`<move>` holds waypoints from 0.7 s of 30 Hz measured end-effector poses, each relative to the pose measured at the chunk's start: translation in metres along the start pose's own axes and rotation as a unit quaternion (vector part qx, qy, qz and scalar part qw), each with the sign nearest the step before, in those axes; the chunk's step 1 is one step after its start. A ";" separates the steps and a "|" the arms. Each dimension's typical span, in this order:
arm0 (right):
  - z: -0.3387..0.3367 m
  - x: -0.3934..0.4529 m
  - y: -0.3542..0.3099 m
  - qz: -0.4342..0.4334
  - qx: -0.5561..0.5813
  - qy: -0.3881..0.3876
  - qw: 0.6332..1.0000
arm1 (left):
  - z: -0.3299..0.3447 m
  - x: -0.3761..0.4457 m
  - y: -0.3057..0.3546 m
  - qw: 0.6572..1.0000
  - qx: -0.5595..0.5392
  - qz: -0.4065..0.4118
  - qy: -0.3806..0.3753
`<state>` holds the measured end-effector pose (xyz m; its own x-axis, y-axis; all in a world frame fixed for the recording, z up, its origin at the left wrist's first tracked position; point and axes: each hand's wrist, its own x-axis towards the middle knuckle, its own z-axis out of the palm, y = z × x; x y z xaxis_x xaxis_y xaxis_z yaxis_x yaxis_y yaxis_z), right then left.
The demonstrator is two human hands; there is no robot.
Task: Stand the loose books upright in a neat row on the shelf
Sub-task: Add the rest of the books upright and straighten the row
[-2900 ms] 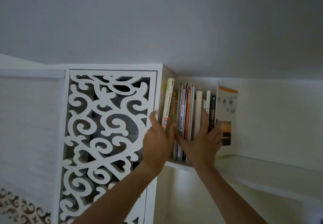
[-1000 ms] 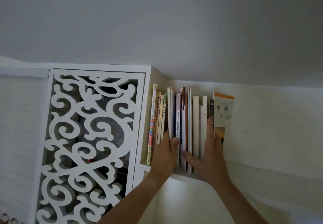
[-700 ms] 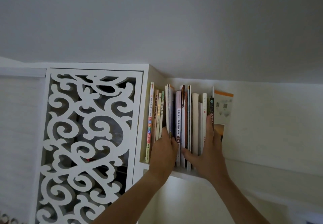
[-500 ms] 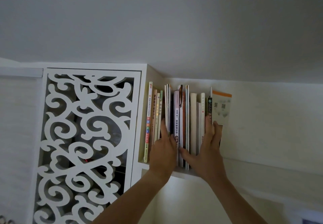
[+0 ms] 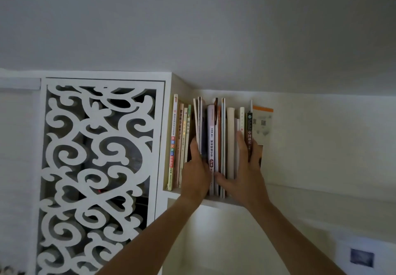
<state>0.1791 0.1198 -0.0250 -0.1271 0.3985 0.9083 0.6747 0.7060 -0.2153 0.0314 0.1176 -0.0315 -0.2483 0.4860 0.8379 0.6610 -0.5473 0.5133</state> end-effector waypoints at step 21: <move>0.002 0.003 -0.004 0.082 -0.054 0.004 0.995 | -0.034 0.013 0.016 0.998 0.038 -0.052 -0.025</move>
<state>0.1749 0.1194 -0.0226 -0.0034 0.4972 0.8676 0.7604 0.5648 -0.3207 0.0153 0.0920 -0.0061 -0.2845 0.5722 0.7692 0.6859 -0.4390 0.5803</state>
